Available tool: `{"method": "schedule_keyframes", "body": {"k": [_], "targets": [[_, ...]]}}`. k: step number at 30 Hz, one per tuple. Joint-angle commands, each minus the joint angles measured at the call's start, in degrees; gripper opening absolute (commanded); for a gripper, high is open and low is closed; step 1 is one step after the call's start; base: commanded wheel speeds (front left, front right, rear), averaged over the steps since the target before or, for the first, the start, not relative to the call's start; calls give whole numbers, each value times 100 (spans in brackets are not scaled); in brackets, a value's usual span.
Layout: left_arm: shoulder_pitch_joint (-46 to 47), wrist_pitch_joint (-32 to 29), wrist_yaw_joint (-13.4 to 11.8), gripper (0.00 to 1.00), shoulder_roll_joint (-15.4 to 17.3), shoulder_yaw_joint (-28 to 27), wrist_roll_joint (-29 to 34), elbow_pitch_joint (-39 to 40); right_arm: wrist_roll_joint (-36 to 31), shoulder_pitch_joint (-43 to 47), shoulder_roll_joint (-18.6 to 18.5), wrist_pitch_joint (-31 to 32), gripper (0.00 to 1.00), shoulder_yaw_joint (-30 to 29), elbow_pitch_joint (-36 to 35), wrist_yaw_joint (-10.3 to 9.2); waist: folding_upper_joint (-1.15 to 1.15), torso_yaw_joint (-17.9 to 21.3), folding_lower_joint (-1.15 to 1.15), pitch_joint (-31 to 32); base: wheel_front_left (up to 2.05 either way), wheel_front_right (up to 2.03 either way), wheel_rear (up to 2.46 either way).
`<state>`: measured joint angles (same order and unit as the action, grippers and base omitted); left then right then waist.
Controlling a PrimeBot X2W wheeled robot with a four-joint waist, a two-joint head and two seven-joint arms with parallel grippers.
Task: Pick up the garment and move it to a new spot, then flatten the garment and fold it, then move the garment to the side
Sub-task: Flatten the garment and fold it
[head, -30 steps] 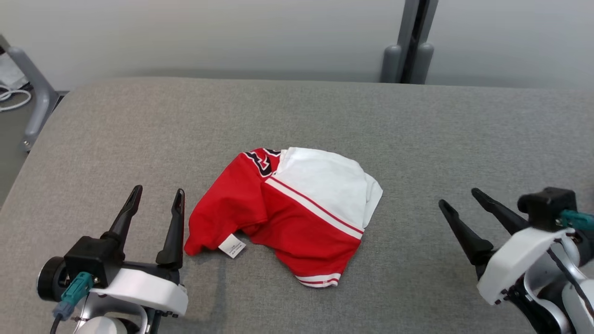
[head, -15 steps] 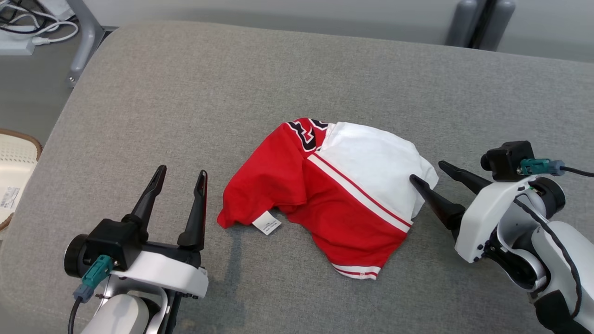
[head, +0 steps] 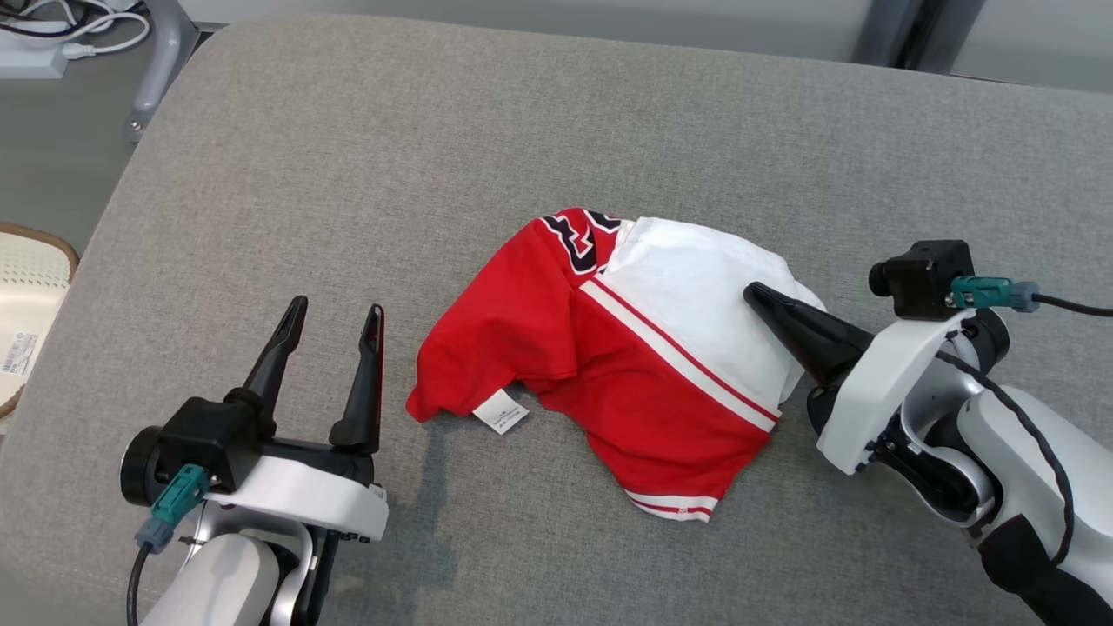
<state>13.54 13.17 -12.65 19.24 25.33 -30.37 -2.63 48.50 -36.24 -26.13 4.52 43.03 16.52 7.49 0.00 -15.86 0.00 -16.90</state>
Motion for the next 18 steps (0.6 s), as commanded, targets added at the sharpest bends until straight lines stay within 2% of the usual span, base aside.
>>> {"method": "schedule_keyframes", "body": {"k": [1, 6, 10, 11, 12, 18], "targets": [[105, 33, 7, 100, 24, -23, -22, -16, -6, -44, -86, -41, 0, 27, -5, 1, 0, 28, 0, 10, 0, 0, 0], [101, 52, 20, 100, 49, -41, -21, -61, 54, -87, -180, -317, 0, 124, 41, 1, 0, 140, 0, 78, 0, 0, 0], [101, 78, -7, 100, 81, -74, 0, -41, -98, -8, -198, -744, 0, -63, 129, 1, 0, 221, 0, 168, 0, 0, 0], [90, 85, -25, 100, 93, -89, 5, -27, -162, 35, -181, -875, 77, -169, 167, 1, 0, 246, 0, 196, 0, 0, 0], [69, 92, -48, 100, 106, -118, 13, -18, -260, 88, -151, -1017, 100, -290, 209, 1, 0, 281, 0, 238, 0, 0, 0], [-144, 85, -181, 100, 218, -224, 32, 120, -1062, 530, 182, -1674, 100, -1384, 181, 1, 0, 553, 0, 490, 0, 0, 0]]}}
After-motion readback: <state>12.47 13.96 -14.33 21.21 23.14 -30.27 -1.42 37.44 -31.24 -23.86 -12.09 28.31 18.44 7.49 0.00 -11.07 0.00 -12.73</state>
